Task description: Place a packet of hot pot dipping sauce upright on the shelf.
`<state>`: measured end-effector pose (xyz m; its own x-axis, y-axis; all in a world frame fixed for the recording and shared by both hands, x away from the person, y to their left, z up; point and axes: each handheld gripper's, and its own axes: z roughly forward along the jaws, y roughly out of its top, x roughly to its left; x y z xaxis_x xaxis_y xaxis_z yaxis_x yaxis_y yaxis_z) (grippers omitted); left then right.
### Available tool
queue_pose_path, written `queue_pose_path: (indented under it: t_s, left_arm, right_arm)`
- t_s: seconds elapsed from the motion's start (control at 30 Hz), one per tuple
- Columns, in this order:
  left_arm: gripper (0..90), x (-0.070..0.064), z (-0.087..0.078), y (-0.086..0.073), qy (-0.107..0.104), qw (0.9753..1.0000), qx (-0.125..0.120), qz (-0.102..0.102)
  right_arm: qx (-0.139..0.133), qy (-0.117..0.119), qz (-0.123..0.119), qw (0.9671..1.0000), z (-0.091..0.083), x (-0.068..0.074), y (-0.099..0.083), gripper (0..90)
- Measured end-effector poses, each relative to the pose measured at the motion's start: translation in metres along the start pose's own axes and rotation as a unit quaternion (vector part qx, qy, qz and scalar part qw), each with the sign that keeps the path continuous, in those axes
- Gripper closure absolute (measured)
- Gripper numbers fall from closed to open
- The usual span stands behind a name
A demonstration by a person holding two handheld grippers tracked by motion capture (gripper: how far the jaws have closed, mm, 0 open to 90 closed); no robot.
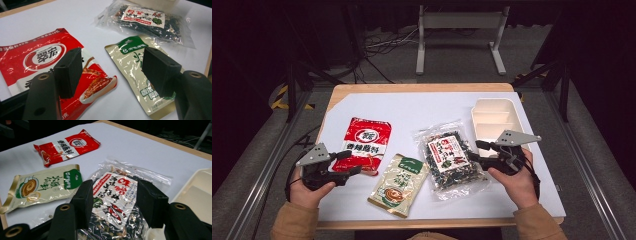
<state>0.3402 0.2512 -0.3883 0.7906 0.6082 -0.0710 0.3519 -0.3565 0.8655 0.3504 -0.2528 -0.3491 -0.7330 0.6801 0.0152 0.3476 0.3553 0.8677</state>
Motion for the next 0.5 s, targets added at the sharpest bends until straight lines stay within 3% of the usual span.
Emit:
queue_pose_path:
  t_s: [0.5]
  left_arm:
    - [30.1,-0.005,-0.003,-0.001,0.009,0.9999,-0.007,0.009]
  right_arm:
    - [0.009,0.041,-0.031,0.9986,0.023,0.013,0.029,43.4]
